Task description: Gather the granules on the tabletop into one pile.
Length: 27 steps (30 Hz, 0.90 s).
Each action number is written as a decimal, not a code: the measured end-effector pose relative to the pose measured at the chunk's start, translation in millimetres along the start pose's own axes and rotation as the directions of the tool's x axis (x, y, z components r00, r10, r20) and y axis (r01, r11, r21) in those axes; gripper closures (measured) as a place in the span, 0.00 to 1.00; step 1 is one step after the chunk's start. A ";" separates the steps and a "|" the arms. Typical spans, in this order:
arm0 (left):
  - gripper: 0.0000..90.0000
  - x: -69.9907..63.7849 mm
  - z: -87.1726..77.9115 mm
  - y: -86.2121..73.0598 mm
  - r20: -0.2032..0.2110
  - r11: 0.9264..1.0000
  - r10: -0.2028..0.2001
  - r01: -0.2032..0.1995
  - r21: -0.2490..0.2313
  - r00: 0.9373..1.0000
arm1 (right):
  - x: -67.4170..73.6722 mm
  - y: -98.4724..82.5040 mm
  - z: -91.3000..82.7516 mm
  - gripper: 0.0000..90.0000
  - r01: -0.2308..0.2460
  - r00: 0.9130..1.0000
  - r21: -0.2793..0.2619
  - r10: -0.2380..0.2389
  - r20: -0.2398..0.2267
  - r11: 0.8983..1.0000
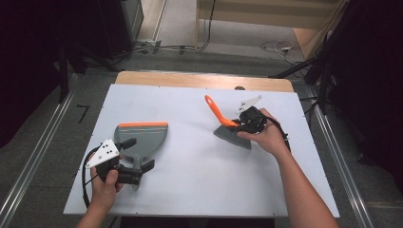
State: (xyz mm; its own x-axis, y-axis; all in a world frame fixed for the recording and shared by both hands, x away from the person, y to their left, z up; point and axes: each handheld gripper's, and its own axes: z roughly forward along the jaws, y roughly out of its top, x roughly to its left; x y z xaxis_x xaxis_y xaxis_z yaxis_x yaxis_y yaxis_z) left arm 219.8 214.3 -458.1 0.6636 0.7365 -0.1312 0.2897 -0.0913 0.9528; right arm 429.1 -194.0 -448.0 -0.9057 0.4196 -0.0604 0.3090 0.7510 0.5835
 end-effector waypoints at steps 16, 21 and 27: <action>0.00 0.6 -0.5 0.0 0.001 1.000 -0.002 0.002 -0.004 1.000 | 1.5 2.0 -2.9 0.75 -0.024 1.000 0.009 0.024 0.004 1.000; 0.00 0.7 -1.0 0.2 -0.002 1.000 -0.004 0.004 -0.003 1.000 | 8.8 4.8 -8.4 0.76 -0.021 1.000 0.035 0.020 0.014 0.999; 0.00 0.4 -0.8 0.2 0.000 1.000 -0.003 0.003 -0.005 1.000 | 14.0 6.8 -21.3 0.76 -0.027 1.000 0.013 0.027 0.013 1.000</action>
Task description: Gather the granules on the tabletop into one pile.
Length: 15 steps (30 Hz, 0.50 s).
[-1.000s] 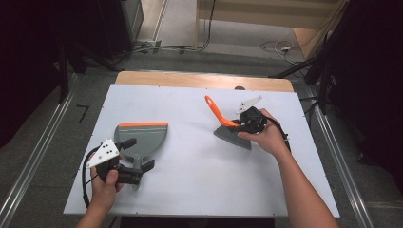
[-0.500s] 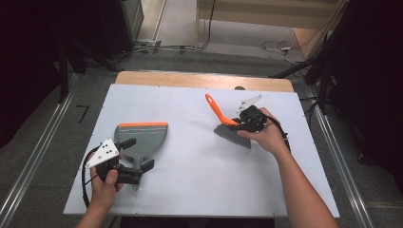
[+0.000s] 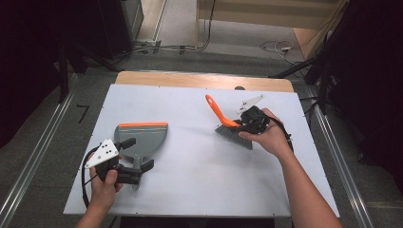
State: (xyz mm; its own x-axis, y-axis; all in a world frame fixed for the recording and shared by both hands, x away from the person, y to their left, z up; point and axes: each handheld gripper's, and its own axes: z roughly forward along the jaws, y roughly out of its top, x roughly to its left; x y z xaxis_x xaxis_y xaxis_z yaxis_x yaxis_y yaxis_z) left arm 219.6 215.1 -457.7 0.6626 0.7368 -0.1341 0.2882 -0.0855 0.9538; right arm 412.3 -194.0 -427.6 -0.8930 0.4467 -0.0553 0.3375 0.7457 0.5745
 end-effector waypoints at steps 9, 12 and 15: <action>0.00 -0.4 0.0 0.4 -0.001 1.000 0.001 -0.001 0.001 1.000 | 6.7 3.9 -19.9 0.76 -0.053 0.999 -0.059 0.052 -0.015 0.997; 0.00 -0.4 0.1 0.4 -0.002 1.000 0.002 -0.002 0.003 1.000 | 13.1 6.7 -17.5 0.76 -0.057 0.997 -0.048 0.055 -0.050 0.997; 0.00 -1.1 0.4 0.4 0.000 1.000 0.003 -0.003 0.002 1.000 | 17.5 8.2 -7.5 0.76 -0.062 0.995 -0.011 0.061 -0.073 0.998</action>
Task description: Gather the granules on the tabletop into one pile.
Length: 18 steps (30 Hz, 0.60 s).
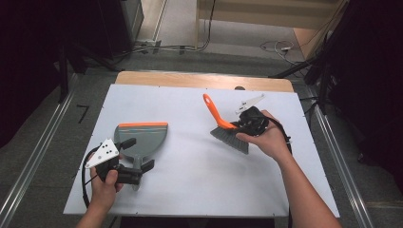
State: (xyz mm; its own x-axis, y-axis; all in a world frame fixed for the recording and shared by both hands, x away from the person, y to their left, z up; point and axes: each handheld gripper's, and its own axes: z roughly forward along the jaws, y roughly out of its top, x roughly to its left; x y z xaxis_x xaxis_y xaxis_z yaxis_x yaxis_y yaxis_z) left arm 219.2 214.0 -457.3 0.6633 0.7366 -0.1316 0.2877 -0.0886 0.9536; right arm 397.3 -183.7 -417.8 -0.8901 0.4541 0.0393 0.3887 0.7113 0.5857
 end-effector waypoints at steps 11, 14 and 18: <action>0.00 1.6 -1.7 -0.2 -0.002 1.000 -0.002 0.002 -0.003 1.000 | -18.3 -6.7 24.1 0.76 -0.044 0.999 0.050 0.043 0.026 0.998; 0.00 1.6 -1.5 -0.2 -0.002 1.000 -0.002 0.002 -0.002 1.000 | -21.0 -7.2 24.1 0.76 -0.047 0.998 0.039 0.045 0.042 0.998; 0.00 1.1 -1.2 -0.3 -0.002 1.000 -0.003 0.003 -0.002 1.000 | -21.0 -6.2 21.9 0.76 -0.040 0.997 0.026 0.038 0.071 0.999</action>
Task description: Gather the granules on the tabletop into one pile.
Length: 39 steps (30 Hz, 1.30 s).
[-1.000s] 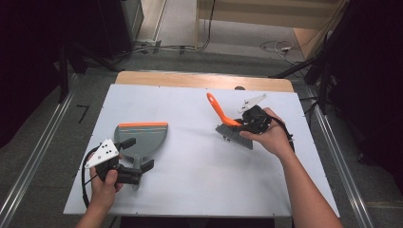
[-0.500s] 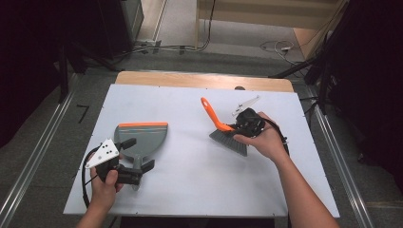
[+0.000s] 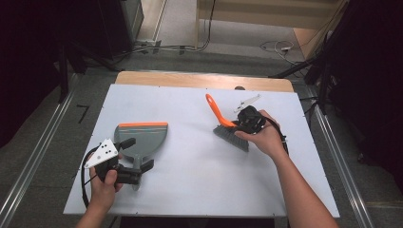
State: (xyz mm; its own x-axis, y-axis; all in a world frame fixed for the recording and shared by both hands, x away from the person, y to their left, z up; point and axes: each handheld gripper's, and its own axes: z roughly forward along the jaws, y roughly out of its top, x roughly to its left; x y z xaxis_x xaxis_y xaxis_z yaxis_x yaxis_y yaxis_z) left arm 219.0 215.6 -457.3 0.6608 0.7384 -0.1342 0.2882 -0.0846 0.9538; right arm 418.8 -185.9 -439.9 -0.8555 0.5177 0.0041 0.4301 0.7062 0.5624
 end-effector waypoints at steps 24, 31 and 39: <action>0.00 0.0 -0.4 0.4 -0.003 1.000 0.003 -0.003 -0.001 1.000 | 16.9 -33.2 -47.5 0.76 -0.144 0.990 -0.141 0.143 -0.016 0.979; 0.00 -0.4 -0.2 0.3 -0.003 1.000 0.003 -0.003 -0.002 1.000 | 24.8 -50.7 -60.3 0.76 -0.186 0.983 -0.172 0.185 -0.025 0.967; 0.00 -0.9 -1.2 0.8 -0.007 1.000 0.003 -0.004 -0.004 1.000 | 33.2 -68.2 -77.3 0.76 -0.218 0.976 -0.211 0.216 -0.030 0.953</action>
State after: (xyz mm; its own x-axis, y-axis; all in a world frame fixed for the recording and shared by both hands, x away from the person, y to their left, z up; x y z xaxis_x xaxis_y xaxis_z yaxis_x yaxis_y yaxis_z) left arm 217.9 215.7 -456.1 0.6569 0.7428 -0.1290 0.2835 -0.0848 0.9552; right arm 338.7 -254.2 -414.2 -0.7506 0.6433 0.1507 0.5353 0.4584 0.7095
